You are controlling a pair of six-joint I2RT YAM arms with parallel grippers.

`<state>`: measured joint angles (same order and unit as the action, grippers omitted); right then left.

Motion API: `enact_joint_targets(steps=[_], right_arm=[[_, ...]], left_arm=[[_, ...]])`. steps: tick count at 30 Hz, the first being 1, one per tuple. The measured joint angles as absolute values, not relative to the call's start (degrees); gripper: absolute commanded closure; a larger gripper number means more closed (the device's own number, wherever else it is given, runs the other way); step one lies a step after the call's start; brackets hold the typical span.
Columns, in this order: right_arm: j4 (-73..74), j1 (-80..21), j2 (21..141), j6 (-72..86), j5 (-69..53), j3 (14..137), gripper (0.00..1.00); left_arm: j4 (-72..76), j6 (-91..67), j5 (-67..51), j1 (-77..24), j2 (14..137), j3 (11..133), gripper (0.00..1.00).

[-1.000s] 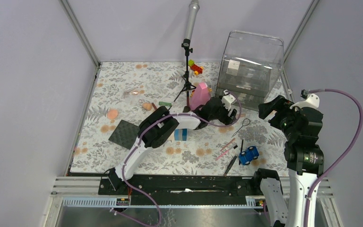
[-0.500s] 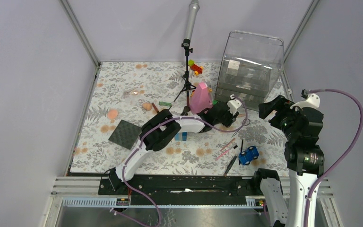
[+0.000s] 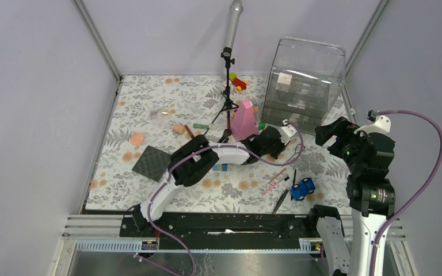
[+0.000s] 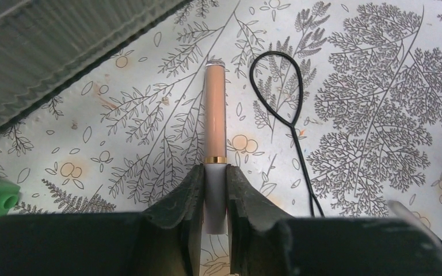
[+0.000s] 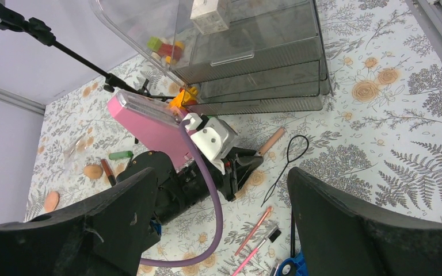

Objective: Organize the makeup
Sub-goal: Move the makeup to the center of the board.

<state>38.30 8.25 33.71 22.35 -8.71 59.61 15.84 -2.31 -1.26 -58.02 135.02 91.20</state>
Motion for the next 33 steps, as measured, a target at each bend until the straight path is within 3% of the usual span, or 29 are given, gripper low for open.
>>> enact_joint_targets(steps=[23, 33], right_arm=[[40.03, 8.25, 31.38, 24.12, -10.11, 60.01, 0.09], [40.03, 8.25, 30.37, 24.49, -10.17, 59.11, 0.09]], left_arm=[[0.60, 16.34, -2.24, -64.36, 132.27, 93.97, 1.00], [0.64, 14.17, -1.65, -67.94, 125.91, 84.60, 1.00]])
